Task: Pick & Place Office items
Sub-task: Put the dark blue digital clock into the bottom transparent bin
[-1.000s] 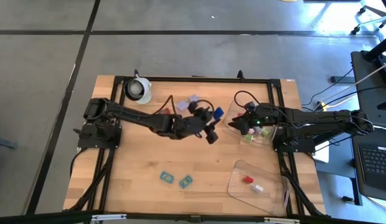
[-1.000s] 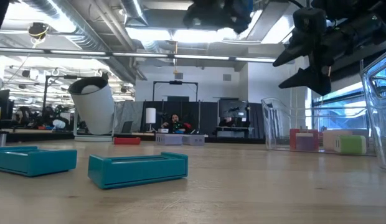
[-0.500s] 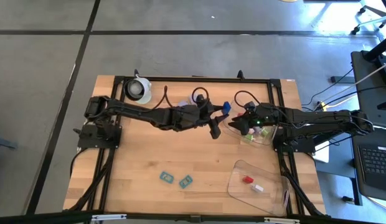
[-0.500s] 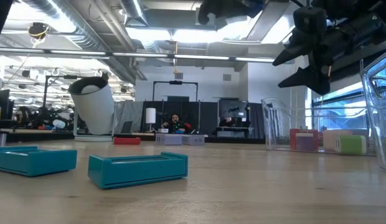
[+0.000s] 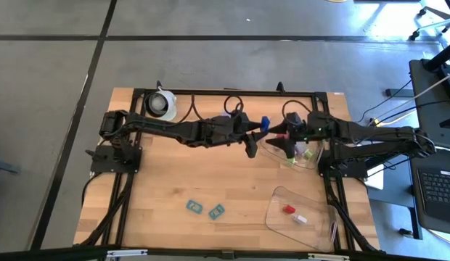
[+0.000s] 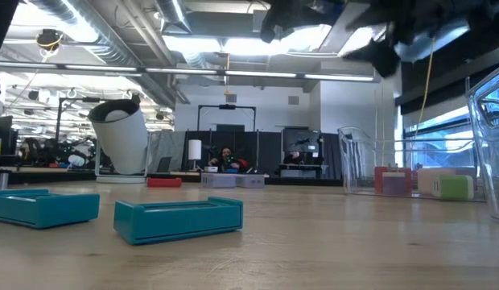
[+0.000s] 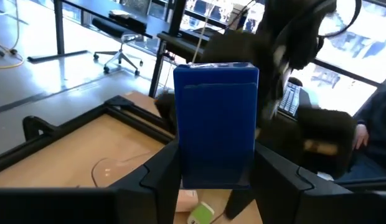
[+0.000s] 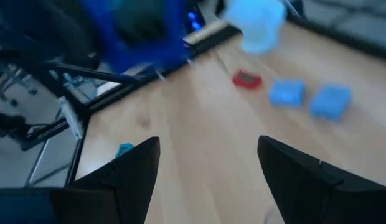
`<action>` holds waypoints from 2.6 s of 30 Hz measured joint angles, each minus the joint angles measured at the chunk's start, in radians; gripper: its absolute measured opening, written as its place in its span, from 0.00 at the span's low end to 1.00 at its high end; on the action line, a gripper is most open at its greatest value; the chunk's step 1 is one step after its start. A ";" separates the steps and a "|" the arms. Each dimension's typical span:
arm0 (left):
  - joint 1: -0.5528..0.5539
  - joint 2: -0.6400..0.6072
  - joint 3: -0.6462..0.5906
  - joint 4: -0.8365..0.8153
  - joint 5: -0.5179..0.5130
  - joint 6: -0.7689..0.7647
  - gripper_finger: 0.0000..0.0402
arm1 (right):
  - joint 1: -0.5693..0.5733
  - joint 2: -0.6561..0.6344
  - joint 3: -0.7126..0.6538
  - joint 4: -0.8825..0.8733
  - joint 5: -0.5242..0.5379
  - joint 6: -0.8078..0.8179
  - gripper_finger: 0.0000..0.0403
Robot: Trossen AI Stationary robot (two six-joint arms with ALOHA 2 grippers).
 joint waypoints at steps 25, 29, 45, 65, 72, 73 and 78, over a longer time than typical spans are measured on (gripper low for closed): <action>-0.002 0.000 0.000 0.023 0.055 0.016 0.40 | 0.000 -0.001 0.173 -0.023 -0.186 -0.307 0.68; -0.003 0.001 0.000 0.027 0.046 0.026 0.39 | 0.000 -0.013 0.173 -0.094 -0.142 -0.316 0.68; -0.002 0.001 0.000 0.052 0.096 0.008 0.40 | 0.000 -0.012 0.172 -0.037 -0.123 -0.254 0.70; -0.023 0.001 0.000 0.057 0.121 0.007 0.40 | 0.000 0.044 0.172 0.144 -0.143 -0.199 0.78; -0.023 0.001 0.000 0.096 0.123 0.120 0.39 | 0.000 0.096 0.172 0.166 -0.215 -0.133 0.74; -0.024 0.001 -0.001 0.092 0.123 0.121 0.39 | 0.000 0.103 0.172 0.174 -0.224 -0.133 0.73; -0.023 -0.002 -0.001 0.093 0.134 0.121 0.39 | 0.000 0.108 0.172 0.200 -0.227 -0.133 0.71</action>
